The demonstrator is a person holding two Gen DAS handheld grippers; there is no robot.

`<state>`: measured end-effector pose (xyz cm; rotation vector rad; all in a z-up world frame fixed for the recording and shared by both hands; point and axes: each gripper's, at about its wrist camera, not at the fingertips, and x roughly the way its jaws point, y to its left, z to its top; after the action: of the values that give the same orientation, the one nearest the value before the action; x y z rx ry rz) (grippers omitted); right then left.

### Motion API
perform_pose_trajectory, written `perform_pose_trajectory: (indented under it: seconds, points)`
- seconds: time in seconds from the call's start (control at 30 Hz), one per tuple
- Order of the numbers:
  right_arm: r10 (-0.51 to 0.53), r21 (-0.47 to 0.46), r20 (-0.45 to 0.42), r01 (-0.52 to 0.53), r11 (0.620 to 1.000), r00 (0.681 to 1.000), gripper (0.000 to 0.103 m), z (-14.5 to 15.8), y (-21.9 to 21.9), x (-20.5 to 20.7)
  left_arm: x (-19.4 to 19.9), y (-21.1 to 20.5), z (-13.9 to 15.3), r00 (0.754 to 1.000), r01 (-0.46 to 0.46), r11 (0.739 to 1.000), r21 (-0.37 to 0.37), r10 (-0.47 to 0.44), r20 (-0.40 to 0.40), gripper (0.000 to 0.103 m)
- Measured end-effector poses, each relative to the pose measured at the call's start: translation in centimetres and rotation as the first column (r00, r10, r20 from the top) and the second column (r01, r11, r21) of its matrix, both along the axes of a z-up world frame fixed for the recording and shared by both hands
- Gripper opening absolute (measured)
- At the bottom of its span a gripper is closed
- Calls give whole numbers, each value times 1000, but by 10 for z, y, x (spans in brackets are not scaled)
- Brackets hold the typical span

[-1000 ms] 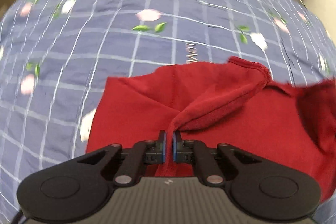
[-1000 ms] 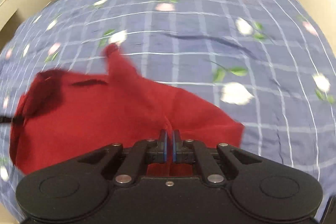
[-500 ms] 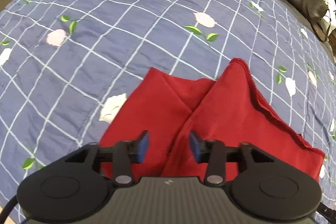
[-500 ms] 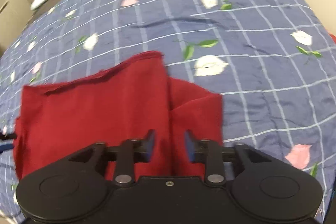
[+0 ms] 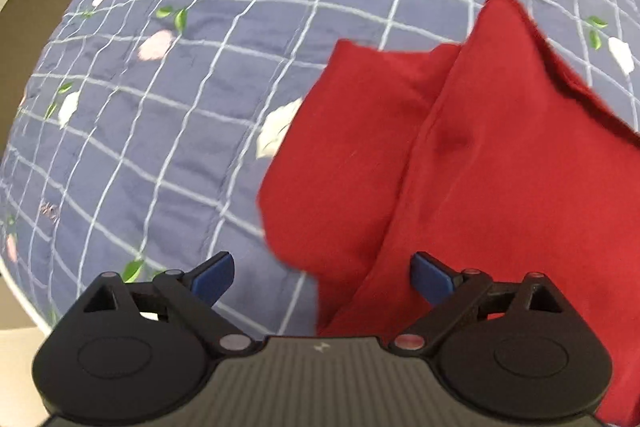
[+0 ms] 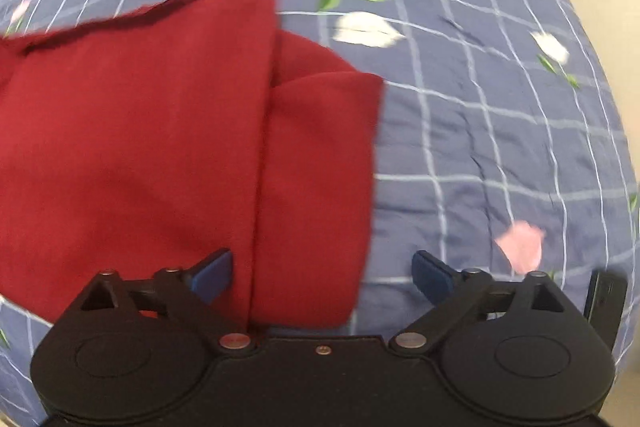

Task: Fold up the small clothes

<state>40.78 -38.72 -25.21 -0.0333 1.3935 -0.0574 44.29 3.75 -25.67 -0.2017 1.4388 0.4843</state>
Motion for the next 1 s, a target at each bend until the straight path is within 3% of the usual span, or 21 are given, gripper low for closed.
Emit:
perform_pose_trajectory:
  seconds: [0.5,0.73,0.9,1.0]
  points:
    - [4,21,-34,-3,1000,999,102,12,3,-24,-22,-10,53,996,62,993,98,-67,50,101]
    - [-16,40,-80,19,999,997,102,16,8,-51,-36,-8,64,996,71,993,96,-76,51,102]
    - [-46,78,-211,64,995,976,102,7,17,-71,-50,-1,60,997,65,997,42,-67,29,102]
    - [-50,151,-340,107,983,939,102,-4,25,-85,-61,7,50,998,64,996,-60,-63,25,102]
